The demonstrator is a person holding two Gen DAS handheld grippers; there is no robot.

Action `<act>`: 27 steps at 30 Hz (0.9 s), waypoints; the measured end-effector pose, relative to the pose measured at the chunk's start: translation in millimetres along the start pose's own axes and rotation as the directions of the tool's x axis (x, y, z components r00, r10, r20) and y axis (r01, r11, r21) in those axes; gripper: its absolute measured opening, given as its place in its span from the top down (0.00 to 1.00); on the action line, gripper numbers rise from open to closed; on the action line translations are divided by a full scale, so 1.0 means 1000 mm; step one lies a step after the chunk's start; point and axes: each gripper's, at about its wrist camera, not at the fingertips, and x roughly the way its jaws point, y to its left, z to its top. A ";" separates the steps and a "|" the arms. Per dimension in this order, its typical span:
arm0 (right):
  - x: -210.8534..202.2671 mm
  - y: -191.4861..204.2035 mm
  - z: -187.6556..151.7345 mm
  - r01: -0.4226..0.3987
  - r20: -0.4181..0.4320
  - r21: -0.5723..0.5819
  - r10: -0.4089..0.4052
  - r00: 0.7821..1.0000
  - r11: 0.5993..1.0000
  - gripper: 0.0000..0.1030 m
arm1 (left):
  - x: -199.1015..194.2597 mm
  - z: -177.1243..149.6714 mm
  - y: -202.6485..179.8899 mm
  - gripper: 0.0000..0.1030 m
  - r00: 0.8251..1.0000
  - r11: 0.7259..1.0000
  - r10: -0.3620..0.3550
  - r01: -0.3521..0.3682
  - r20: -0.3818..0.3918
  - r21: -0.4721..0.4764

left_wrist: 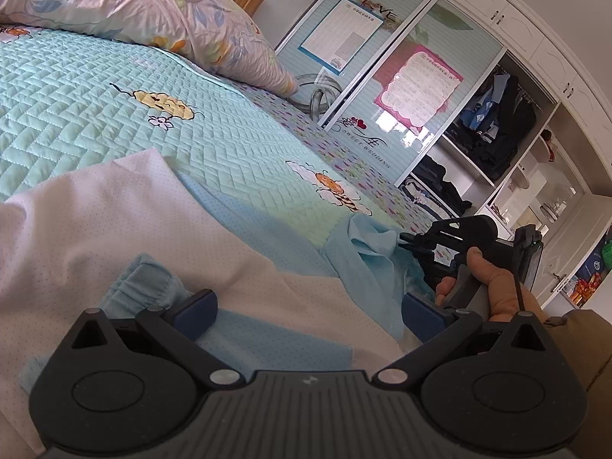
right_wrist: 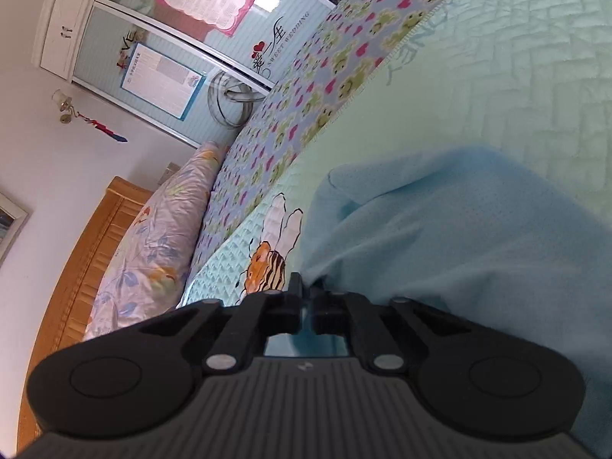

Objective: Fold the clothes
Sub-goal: 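Grasp the light-blue jacket hem with the right gripper and lift it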

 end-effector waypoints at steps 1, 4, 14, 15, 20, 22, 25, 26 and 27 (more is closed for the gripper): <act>-0.002 0.002 -0.001 -0.001 0.009 -0.024 0.002 1.000 1.000 0.96 | 0.000 0.000 0.000 0.01 1.000 1.000 -0.001 0.001 0.001 -0.002; -0.011 0.008 -0.002 -0.027 0.039 -0.077 0.030 0.999 0.997 0.96 | 0.000 0.001 0.001 0.01 1.000 1.000 -0.003 0.003 0.006 -0.008; -0.116 0.068 -0.011 -0.228 0.066 -0.137 0.239 0.969 0.964 0.96 | -0.011 0.023 0.027 0.01 0.996 0.973 -0.083 0.085 0.017 -0.214; -0.134 0.076 -0.020 -0.251 0.055 -0.135 0.260 0.964 0.958 0.96 | -0.016 0.029 0.032 0.01 0.997 0.963 -0.081 0.081 0.010 -0.258; -0.227 0.113 -0.075 -0.391 -0.032 -0.154 0.391 0.920 0.908 0.96 | -0.078 0.052 0.055 0.01 1.000 0.940 -0.030 0.028 0.000 -0.339; -0.268 0.121 -0.108 -0.428 -0.076 -0.193 0.422 0.903 0.883 0.96 | -0.111 0.049 0.067 0.01 1.000 0.946 -0.019 0.014 -0.015 -0.323; -0.330 0.114 -0.180 -0.385 -0.141 -0.346 0.359 0.923 0.855 0.91 | -0.151 0.036 0.089 0.01 0.997 0.966 -0.017 -0.002 -0.073 -0.257; -0.345 0.105 -0.207 -0.352 -0.167 -0.399 0.310 0.936 0.847 0.89 | -0.163 0.030 0.096 0.01 0.996 0.972 -0.015 -0.006 -0.088 -0.234; -0.355 0.094 -0.232 -0.320 -0.207 -0.437 0.252 0.945 0.841 0.77 | -0.173 0.024 0.103 0.01 0.996 0.976 -0.017 -0.003 -0.092 -0.217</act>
